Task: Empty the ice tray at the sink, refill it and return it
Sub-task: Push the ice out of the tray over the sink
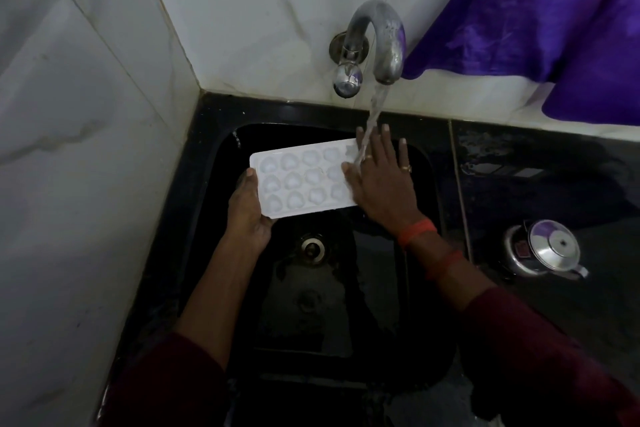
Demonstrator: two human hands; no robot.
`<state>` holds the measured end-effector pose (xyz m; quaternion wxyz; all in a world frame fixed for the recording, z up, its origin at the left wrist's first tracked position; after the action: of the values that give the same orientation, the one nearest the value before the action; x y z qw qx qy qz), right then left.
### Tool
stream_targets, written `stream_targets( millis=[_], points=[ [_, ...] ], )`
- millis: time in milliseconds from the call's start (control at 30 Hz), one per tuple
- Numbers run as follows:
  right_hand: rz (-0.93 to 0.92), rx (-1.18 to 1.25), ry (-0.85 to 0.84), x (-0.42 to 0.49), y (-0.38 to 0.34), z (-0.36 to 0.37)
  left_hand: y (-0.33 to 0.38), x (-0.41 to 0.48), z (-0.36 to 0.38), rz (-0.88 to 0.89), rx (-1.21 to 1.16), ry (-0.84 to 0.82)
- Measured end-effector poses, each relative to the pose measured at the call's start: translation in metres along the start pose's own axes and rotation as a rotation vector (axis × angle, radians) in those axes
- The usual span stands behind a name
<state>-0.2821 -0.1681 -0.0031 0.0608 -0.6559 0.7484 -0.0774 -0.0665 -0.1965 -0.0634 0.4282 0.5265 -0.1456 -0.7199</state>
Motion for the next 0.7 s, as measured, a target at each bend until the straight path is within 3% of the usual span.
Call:
stream_targets(
  millis=[133,400,700],
  points=[
    [-0.027,-0.080,-0.044,-0.018,-0.012,0.012,-0.014,-0.005,0.013,-0.063,-0.066,-0.028],
    [-0.332,-0.158,-0.149,-0.035,-0.071,0.029,-0.040,-0.014,0.043,-0.132,-0.014,-0.058],
    [-0.334,-0.077,-0.213,-0.029,0.002,0.008,-0.034,-0.007,0.029,-0.112,-0.071,-0.044]
  ],
)
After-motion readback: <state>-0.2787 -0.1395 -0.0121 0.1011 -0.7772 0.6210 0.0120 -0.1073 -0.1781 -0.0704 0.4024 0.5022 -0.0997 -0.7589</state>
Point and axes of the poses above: each hand's wrist, its own x-axis towards the middle knuckle, its own z-axis out of the palm, y = z × x, the point moved 4 cm from there along x, towards the middle knuckle, and after that the axes turned 4 degrees about x, right-handed, at the moved point
